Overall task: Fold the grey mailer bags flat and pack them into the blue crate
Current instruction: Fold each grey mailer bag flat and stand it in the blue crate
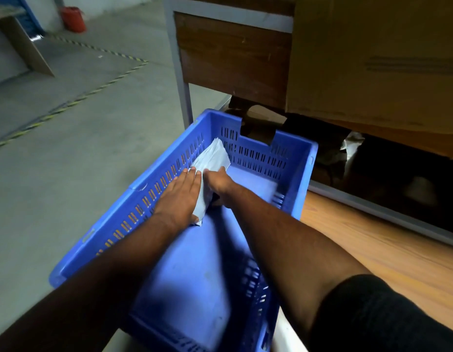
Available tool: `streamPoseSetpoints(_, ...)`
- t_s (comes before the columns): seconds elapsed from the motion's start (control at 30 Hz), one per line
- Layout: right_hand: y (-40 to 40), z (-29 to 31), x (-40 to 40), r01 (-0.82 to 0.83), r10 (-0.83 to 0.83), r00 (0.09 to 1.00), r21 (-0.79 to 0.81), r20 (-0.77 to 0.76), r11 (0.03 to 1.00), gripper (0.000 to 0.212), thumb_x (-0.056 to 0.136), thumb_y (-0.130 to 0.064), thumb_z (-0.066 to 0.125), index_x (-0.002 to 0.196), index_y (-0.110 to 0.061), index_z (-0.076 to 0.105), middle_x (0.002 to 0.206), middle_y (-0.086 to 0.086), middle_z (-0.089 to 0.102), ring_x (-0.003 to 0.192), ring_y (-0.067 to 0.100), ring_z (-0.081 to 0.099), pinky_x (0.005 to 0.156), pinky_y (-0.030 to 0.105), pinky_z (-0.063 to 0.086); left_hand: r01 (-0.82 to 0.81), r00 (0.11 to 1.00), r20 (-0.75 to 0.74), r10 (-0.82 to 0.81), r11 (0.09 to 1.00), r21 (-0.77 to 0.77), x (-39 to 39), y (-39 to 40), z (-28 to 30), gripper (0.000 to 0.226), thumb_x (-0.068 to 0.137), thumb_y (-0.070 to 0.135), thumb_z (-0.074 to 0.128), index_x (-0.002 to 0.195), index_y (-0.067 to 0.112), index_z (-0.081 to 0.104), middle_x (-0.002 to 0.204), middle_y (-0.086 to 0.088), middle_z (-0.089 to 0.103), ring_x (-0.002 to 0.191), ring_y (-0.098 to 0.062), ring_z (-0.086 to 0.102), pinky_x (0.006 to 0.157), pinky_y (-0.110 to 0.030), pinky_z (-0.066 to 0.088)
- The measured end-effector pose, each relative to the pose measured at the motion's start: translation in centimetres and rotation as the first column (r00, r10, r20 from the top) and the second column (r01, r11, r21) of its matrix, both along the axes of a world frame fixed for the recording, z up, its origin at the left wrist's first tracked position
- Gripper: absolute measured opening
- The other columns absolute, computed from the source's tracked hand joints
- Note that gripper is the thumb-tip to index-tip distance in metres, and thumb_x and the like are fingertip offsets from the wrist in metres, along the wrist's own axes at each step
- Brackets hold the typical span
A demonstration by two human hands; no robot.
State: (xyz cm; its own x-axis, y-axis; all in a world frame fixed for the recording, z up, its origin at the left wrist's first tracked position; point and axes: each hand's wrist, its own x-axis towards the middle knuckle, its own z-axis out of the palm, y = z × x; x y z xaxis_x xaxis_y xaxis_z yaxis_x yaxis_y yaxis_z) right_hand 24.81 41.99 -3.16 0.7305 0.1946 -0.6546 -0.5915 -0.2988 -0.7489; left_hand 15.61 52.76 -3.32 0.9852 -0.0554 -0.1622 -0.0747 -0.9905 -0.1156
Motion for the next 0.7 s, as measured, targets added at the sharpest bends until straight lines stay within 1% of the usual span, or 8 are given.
streamPoseSetpoints(0.1, 0.1, -0.7, 0.8, -0.002, 0.001, 0.999, 0.007, 0.037, 1.0, 0.075, 0.104, -0.049, 0.044, 0.163, -0.029, 0.003, 0.155, 0.009, 0.043, 0.128, 0.037, 0.055, 0.1, 0.057, 0.052, 0.02, 1.0, 0.005, -0.02, 0.998, -0.065, 0.6, 0.2, 0.0, 0.119, 0.089, 0.043, 0.075, 0.16, 0.004, -0.013, 0.17, -0.014, -0.011, 0.158, -0.029, -0.007, 0.127, -0.037, 0.0)
streamPoseSetpoints(0.27, 0.3, -2.5, 2.2, -0.08, 0.089, 0.988, -0.075, 0.123, 0.994, 0.084, 0.099, -0.055, 0.043, 0.164, -0.026, -0.002, 0.164, 0.012, 0.035, 0.142, 0.035, 0.044, 0.118, 0.05, 0.037, -0.01, 1.0, 0.026, 0.013, 0.992, -0.125, 0.9, -0.3, -1.1, 0.121, 0.087, 0.045, 0.076, 0.16, 0.004, -0.012, 0.17, -0.014, -0.01, 0.158, -0.03, -0.005, 0.127, -0.038, 0.002)
streamPoseSetpoints(0.37, 0.0, -1.9, 2.0, -0.078, 0.096, 0.984, -0.121, 0.149, 0.99, 0.085, 0.103, -0.055, 0.041, 0.164, -0.02, -0.006, 0.165, 0.015, 0.03, 0.147, 0.036, 0.038, 0.121, 0.048, 0.031, -0.022, 0.999, 0.026, 0.028, 0.979, -0.204, 0.6, 0.0, -0.4, 0.129, 0.081, 0.05, 0.081, 0.161, 0.004, -0.009, 0.17, -0.014, -0.007, 0.158, -0.029, -0.005, 0.128, -0.038, 0.003)
streamPoseSetpoints(0.43, -0.3, -1.3, 2.0, -0.058, 0.084, 0.983, -0.153, 0.164, 0.986, 0.084, 0.105, -0.054, 0.039, 0.165, -0.017, -0.006, 0.166, 0.016, 0.029, 0.148, 0.037, 0.036, 0.122, 0.049, 0.031, -0.047, 0.998, 0.031, 0.058, 0.957, -0.286, 0.2, 0.1, 0.5, 0.124, 0.083, 0.051, 0.079, 0.161, 0.004, -0.005, 0.171, -0.014, -0.004, 0.158, -0.028, -0.005, 0.128, -0.037, 0.003)
streamPoseSetpoints(0.5, -0.7, 0.3, 2.0, -0.049, 0.09, 0.973, -0.193, 0.211, 0.98, 0.08, 0.103, -0.051, 0.044, 0.165, -0.016, 0.007, 0.163, 0.015, 0.034, 0.144, 0.037, 0.041, 0.118, 0.05, 0.036, -0.035, 0.995, 0.072, 0.065, 0.933, -0.357, -0.4, -0.4, 1.9, 0.107, 0.091, 0.044, 0.071, 0.161, 0.003, 0.003, 0.17, -0.015, 0.004, 0.158, -0.027, 0.0, 0.128, -0.034, 0.003)
streamPoseSetpoints(0.57, -1.8, 3.0, 1.5, -0.073, 0.155, 0.934, -0.253, 0.322, 0.965, 0.069, 0.099, -0.043, 0.053, 0.158, -0.014, 0.033, 0.155, 0.012, 0.047, 0.136, 0.033, 0.051, 0.113, 0.046, 0.044, 0.027, 0.985, 0.165, 0.049, 0.903, -0.429, -0.9, -1.6, 3.6, 0.085, 0.096, 0.031, 0.065, 0.161, 0.003, 0.017, 0.168, -0.014, 0.02, 0.157, -0.025, 0.013, 0.126, -0.03, 0.007)
streamPoseSetpoints(0.63, -4.0, 6.2, 0.1, -0.058, 0.206, 0.839, -0.293, 0.503, 0.954, 0.05, 0.099, -0.037, 0.056, 0.144, -0.015, 0.054, 0.145, 0.007, 0.059, 0.132, 0.028, 0.056, 0.11, 0.038, 0.045, 0.09, 0.955, 0.289, 0.072, 0.856, -0.509, -1.7, -3.3, 5.5, 0.07, 0.096, 0.022, 0.061, 0.158, 0.008, 0.032, 0.162, -0.007, 0.038, 0.15, -0.02, 0.031, 0.119, -0.027, 0.023)
streamPoseSetpoints(0.7, -7.4, 9.1, -2.5, 0.031, 0.128, 0.696, -0.207, 0.707, 0.978, 0.034, 0.098, -0.038, 0.059, 0.128, -0.022, 0.067, 0.129, -0.003, 0.07, 0.121, 0.018, 0.063, 0.103, 0.034, 0.048, 0.154, 0.901, 0.422, 0.106, 0.829, -0.538, -2.6, -5.6, 7.2, 0.056, 0.096, 0.022, 0.059, 0.15, 0.016, 0.047, 0.15, 0.001, 0.052, 0.138, -0.017, 0.046, 0.107, -0.026, 0.035)
